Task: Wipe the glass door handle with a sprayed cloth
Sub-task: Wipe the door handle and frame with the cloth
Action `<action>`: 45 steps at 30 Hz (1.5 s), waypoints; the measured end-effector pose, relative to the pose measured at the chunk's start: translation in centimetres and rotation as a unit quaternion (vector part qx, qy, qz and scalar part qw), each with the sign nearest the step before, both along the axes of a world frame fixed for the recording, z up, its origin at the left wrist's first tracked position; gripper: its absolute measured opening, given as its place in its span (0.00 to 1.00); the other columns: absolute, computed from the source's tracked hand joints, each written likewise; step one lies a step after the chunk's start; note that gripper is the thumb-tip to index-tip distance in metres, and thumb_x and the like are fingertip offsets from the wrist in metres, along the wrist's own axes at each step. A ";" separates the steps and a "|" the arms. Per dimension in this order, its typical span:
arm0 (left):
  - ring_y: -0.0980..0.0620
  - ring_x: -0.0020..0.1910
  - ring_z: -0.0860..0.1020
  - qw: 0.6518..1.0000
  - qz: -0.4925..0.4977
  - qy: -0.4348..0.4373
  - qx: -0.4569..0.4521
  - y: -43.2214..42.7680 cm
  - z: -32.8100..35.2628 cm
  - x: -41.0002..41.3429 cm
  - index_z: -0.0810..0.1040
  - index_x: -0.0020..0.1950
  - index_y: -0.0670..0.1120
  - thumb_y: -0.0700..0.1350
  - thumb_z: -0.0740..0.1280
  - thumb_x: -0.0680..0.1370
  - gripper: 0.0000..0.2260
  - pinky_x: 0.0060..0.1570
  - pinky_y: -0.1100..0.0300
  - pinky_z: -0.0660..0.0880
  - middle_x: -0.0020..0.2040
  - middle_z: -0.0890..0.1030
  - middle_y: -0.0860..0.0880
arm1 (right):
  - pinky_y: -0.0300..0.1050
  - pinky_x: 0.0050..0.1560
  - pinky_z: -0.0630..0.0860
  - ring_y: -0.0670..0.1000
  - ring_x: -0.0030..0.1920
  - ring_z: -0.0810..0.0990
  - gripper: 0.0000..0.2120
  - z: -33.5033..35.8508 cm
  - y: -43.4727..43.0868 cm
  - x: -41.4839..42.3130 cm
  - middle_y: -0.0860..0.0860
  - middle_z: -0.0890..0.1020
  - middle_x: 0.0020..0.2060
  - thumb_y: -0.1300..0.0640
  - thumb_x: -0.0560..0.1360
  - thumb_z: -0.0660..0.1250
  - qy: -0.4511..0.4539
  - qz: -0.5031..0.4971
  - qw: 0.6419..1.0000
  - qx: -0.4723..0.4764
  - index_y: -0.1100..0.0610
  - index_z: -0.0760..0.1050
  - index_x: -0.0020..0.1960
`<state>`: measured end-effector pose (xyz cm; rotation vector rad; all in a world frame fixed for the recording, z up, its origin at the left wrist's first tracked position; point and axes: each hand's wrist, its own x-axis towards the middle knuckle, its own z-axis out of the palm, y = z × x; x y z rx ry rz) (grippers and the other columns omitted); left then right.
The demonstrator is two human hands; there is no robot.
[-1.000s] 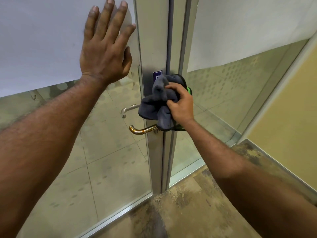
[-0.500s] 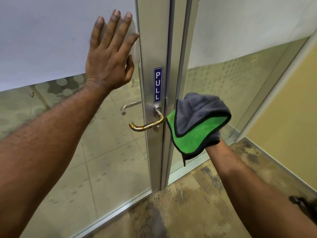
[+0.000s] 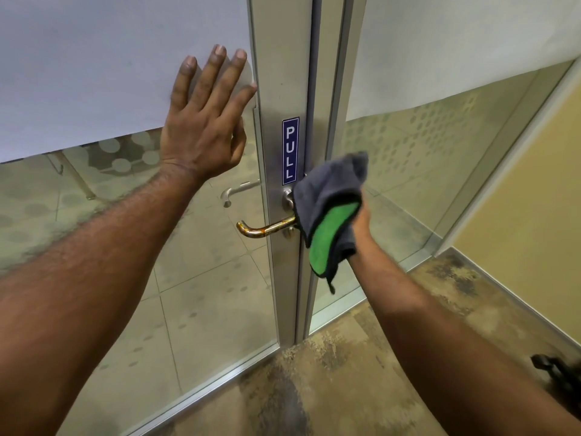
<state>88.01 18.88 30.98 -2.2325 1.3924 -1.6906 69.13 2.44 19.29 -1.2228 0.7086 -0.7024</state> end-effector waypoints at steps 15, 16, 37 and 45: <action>0.38 0.79 0.57 1.000 -0.001 -0.028 -0.013 -0.3 -0.1 0.1 0.67 0.76 0.47 0.47 0.56 0.82 0.21 0.76 0.44 0.44 0.81 0.58 0.42 | 0.52 0.46 0.82 0.60 0.57 0.77 0.21 0.0 0.3 6.3 0.59 0.78 0.60 0.62 0.71 0.71 0.062 -0.004 0.719 -0.692 0.59 0.78 0.64; 0.38 0.79 0.57 1.000 -0.001 -0.026 -0.013 -0.3 -0.1 0.1 0.67 0.76 0.47 0.48 0.56 0.82 0.21 0.76 0.44 0.44 0.81 0.58 0.42 | 0.53 0.47 0.82 0.60 0.58 0.77 0.20 -0.3 0.0 6.1 0.59 0.78 0.60 0.60 0.72 0.72 0.073 0.005 0.702 -0.708 0.58 0.78 0.64; 0.40 0.80 0.56 1.000 0.014 -0.003 -0.008 -0.2 -0.2 -0.3 0.68 0.75 0.46 0.48 0.52 0.84 0.20 0.76 0.40 0.52 0.82 0.58 0.43 | 0.53 0.55 0.78 0.61 0.58 0.76 0.22 0.4 0.7 6.7 0.59 0.79 0.61 0.63 0.69 0.73 0.036 0.014 0.673 -0.739 0.59 0.79 0.63; 0.39 0.80 0.55 1.000 0.015 0.014 -0.001 -0.1 -0.1 -0.3 0.66 0.76 0.46 0.49 0.52 0.84 0.21 0.76 0.42 0.49 0.82 0.57 0.42 | 0.40 0.55 0.76 0.48 0.56 0.77 0.16 -1.5 -1.4 3.8 0.52 0.79 0.55 0.65 0.71 0.68 0.000 -0.021 0.882 -0.471 0.57 0.77 0.58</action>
